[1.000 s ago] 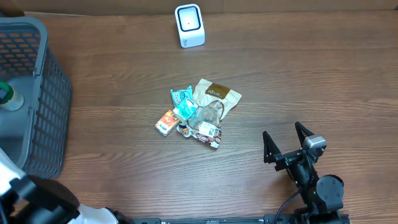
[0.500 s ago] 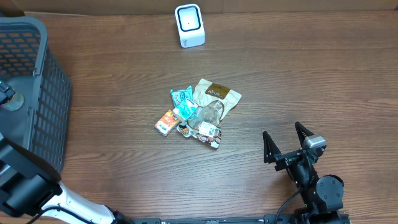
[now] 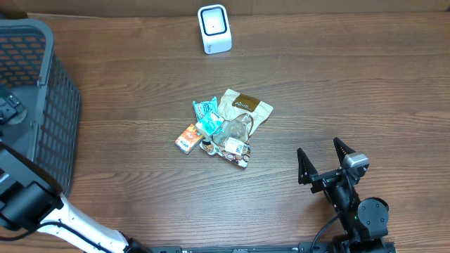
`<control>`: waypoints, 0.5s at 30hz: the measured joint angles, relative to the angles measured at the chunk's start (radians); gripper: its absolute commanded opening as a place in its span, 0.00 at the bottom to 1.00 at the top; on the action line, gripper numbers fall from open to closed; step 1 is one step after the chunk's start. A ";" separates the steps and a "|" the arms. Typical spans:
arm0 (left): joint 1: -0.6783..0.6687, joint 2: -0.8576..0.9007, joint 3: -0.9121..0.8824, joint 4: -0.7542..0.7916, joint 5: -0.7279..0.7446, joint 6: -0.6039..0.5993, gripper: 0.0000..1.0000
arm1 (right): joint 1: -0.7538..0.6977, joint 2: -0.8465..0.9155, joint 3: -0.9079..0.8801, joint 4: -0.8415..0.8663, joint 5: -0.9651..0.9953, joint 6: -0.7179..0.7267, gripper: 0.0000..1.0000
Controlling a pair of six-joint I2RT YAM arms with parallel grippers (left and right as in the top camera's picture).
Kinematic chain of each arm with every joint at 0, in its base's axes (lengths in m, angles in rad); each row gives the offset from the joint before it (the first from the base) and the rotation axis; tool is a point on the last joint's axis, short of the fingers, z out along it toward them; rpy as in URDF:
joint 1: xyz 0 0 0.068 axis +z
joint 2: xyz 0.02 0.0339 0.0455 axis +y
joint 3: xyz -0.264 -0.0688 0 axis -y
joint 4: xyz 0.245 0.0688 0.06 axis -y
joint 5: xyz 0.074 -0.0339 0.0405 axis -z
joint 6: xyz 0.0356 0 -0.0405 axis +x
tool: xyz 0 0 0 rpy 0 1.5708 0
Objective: Scan the item barcode
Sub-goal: 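Reach the left gripper into the basket and grasp the green-capped bottle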
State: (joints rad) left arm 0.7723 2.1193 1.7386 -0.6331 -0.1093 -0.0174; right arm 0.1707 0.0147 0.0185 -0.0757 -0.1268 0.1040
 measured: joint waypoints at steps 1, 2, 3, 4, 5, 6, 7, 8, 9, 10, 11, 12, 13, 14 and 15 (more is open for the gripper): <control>0.000 0.011 0.000 0.003 0.001 0.002 0.97 | 0.000 0.000 0.000 0.000 0.000 0.001 1.00; 0.000 0.022 0.000 0.008 0.003 0.003 0.97 | 0.000 0.000 0.000 0.001 0.000 0.001 1.00; 0.000 0.029 -0.001 0.013 0.004 0.003 0.96 | 0.000 0.000 0.000 0.000 0.000 0.001 1.00; 0.000 0.032 -0.003 0.019 0.006 0.004 0.95 | 0.000 0.000 0.000 0.001 0.000 0.001 1.00; 0.000 0.034 -0.003 0.025 0.008 0.007 0.94 | 0.000 0.000 0.000 0.000 0.000 0.000 1.00; 0.000 0.034 -0.003 0.032 0.012 0.011 0.93 | 0.000 0.000 0.000 0.000 0.000 0.000 1.00; 0.000 0.034 -0.003 0.042 0.016 0.014 0.93 | 0.000 0.000 0.000 0.000 0.000 0.001 1.00; 0.000 0.034 -0.003 0.053 0.023 0.018 0.93 | 0.000 0.000 0.000 0.000 -0.001 0.000 1.00; 0.000 0.034 -0.003 0.057 0.025 0.019 0.92 | 0.000 0.000 0.000 0.000 0.000 0.000 1.00; 0.000 0.034 -0.003 0.064 0.033 0.021 0.93 | 0.000 0.000 0.000 0.000 0.000 0.000 1.00; 0.000 0.034 -0.003 0.073 0.039 0.021 0.93 | 0.000 0.000 0.000 0.000 0.000 0.000 1.00; 0.000 0.034 -0.003 0.083 0.049 0.021 0.93 | 0.000 0.000 0.000 0.000 0.000 0.000 1.00; 0.000 0.034 -0.003 0.090 0.058 0.021 0.93 | 0.000 0.000 0.000 0.000 0.000 0.001 1.00; 0.000 0.034 -0.003 0.100 0.068 0.021 0.93 | 0.000 0.000 0.000 0.000 0.000 0.000 1.00; 0.000 0.035 -0.003 0.106 0.075 0.021 0.93 | 0.000 0.000 0.000 0.000 0.000 0.000 1.00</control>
State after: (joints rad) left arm 0.7719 2.1548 1.7359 -0.5266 -0.0345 0.0040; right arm 0.1707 0.0147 0.0185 -0.0753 -0.1268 0.1043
